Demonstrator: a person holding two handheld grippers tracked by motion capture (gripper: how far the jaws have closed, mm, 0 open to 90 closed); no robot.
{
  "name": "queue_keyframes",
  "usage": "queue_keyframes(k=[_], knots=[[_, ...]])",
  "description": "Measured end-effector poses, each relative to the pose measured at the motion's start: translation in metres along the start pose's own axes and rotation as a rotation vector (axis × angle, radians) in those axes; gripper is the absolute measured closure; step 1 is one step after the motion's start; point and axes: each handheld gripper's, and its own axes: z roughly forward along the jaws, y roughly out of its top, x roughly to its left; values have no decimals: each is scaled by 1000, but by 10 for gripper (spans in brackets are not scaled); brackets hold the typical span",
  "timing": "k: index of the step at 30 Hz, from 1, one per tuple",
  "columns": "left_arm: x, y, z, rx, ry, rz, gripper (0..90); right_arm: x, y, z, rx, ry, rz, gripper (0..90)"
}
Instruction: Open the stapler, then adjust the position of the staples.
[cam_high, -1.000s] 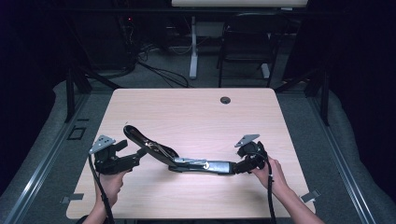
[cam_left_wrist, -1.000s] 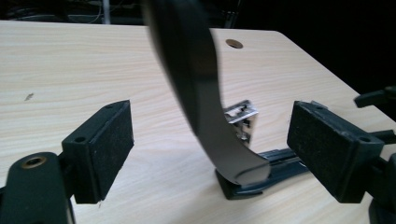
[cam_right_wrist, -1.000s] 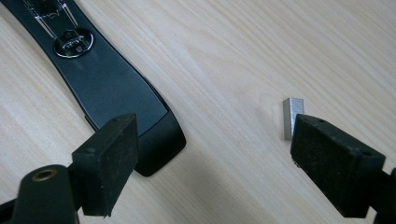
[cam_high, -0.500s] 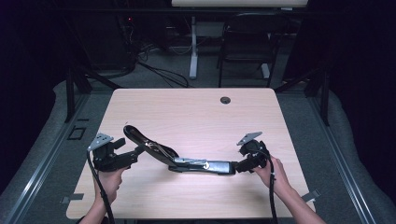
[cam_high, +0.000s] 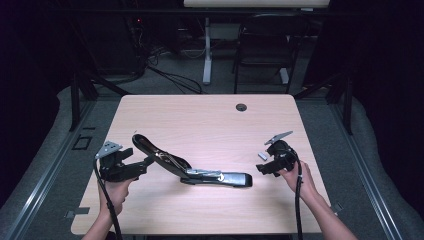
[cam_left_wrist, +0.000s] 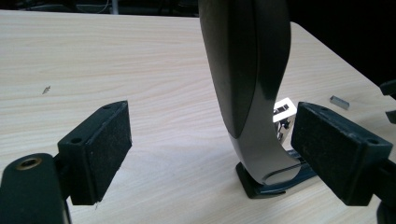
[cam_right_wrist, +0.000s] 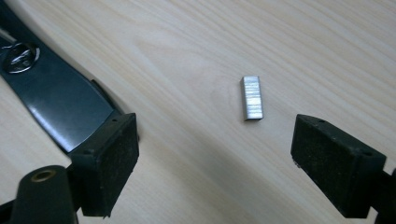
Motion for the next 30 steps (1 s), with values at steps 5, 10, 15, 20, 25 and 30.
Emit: queue_keyframes(k=[5, 10, 15, 20, 25, 30], knots=[[1, 0, -1, 13, 11, 16, 101, -8, 10, 8, 18, 8, -7, 167], [3, 0, 2, 36, 7, 16, 92, -15, 19, 14, 30, 19, 8, 172], [3, 0, 3, 45, 12, 11, 91, -18, 27, 21, 53, 24, -5, 251], [3, -1, 4, 53, 14, 18, 91, -23, 32, 25, 50, 32, 5, 414], [3, -1, 6, 67, 22, 15, 95, -28, 37, 30, 71, 30, -10, 561], [4, -1, 7, 69, 22, 13, 96, -32, 42, 38, 84, 49, 7, 647]])
